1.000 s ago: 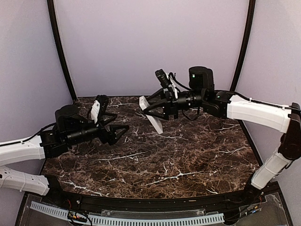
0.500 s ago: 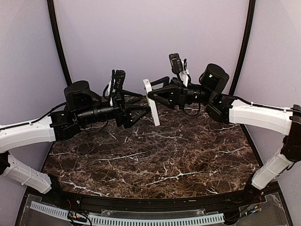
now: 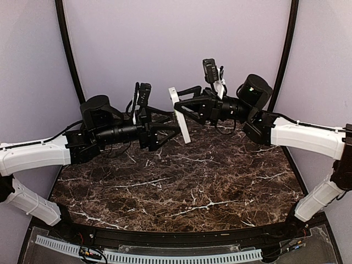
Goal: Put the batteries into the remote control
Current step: Pass from the right arm to the left, then place the remote control at the center of the board, then reset both arms
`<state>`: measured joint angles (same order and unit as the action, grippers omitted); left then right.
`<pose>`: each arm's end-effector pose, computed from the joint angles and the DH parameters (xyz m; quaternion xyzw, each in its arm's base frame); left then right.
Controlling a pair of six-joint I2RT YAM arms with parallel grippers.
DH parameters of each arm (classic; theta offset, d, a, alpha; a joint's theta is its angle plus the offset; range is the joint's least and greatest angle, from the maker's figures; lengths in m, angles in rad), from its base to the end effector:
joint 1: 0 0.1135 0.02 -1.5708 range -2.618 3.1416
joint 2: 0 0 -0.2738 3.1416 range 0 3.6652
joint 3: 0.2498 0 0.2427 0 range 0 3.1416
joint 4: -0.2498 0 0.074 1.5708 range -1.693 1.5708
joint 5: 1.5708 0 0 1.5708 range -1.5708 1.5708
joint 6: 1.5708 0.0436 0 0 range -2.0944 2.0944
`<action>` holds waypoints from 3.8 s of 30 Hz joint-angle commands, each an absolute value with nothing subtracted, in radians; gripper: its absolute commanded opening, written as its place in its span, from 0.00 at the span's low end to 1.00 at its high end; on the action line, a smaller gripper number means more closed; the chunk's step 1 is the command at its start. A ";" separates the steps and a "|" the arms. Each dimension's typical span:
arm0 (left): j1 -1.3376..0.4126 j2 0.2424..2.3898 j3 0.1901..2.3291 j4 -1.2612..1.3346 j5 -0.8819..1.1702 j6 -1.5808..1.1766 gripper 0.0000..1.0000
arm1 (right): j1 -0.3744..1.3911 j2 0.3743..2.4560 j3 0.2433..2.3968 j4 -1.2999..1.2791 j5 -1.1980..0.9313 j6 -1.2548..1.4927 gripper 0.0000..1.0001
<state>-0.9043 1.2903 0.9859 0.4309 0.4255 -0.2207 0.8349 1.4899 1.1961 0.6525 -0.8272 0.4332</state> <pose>0.1709 -0.2464 0.3777 0.3658 0.5556 -0.5092 0.5460 0.2026 0.2715 0.4121 -0.4277 0.4452 0.6303 0.4707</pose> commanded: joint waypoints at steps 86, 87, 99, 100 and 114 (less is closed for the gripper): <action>-0.824 2.142 1.774 -0.901 -0.119 -0.856 0.98 | 0.773 1.392 1.272 -0.331 0.158 0.319 0.99; -0.824 2.120 1.769 -0.880 -0.142 -0.844 0.98 | 0.761 1.391 1.273 -0.342 0.158 0.328 0.99; -0.579 1.558 1.211 -0.364 -0.362 -0.679 0.99 | 0.278 1.225 0.973 -0.263 -0.090 0.396 0.99; -0.540 1.511 1.144 -0.354 -0.353 -0.692 0.99 | 0.223 1.196 0.918 -0.218 -0.147 0.404 0.99; -0.162 1.269 0.708 -0.055 -0.664 -0.655 0.99 | 0.034 1.086 0.582 0.076 0.094 0.425 0.98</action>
<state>-0.1757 1.3094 0.7303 -0.2195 -0.5579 -0.7441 0.0391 1.0851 0.6250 -0.0635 0.0151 0.4114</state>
